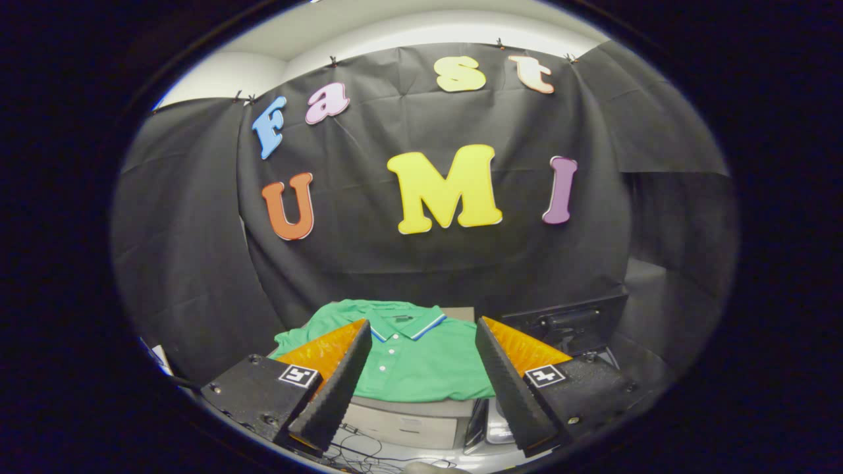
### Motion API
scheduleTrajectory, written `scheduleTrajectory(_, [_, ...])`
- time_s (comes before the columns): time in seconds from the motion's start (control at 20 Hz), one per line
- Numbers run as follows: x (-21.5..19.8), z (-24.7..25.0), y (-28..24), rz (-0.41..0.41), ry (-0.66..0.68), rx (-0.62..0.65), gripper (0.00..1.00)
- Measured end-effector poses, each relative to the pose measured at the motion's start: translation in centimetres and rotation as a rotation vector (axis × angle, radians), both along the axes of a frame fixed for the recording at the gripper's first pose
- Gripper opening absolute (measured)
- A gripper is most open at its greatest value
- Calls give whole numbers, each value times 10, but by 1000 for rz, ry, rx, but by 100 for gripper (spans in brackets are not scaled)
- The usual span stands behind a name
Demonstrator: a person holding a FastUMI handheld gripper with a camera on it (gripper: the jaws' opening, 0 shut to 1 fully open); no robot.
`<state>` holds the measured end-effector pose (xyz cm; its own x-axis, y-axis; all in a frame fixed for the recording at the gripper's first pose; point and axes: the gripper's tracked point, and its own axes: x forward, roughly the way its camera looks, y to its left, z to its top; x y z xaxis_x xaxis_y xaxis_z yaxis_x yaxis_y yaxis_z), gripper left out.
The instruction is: Put the clothes into the washing machine and then close the washing machine lid.
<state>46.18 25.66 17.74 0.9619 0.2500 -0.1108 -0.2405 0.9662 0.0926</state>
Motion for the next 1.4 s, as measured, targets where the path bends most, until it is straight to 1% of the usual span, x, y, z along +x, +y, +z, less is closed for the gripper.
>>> scheduleTrajectory(0.1, [26, -10, 20, 20, 42, -5, 99])
scheduleTrajectory(0.25, [64, -35, 44, 27, 133, -20, 99])
scheduleTrajectory(0.35, [85, -55, 57, 24, 197, -40, 99])
scheduleTrajectory(0.5, [106, -83, 71, 11, 271, -71, 99])
scheduleTrajectory(0.85, [131, -129, 83, -21, 375, -121, 98])
scheduleTrajectory(0.9, [134, -126, 84, -31, 354, -135, 98])
scheduleTrajectory(1.05, [134, -128, 86, -55, 359, -177, 98])
scheduleTrajectory(1.15, [134, -129, 85, -62, 369, -173, 97])
scheduleTrajectory(1.3, [133, -130, 84, -46, 380, -185, 97])
scheduleTrajectory(1.4, [133, -130, 83, -33, 385, -192, 91])
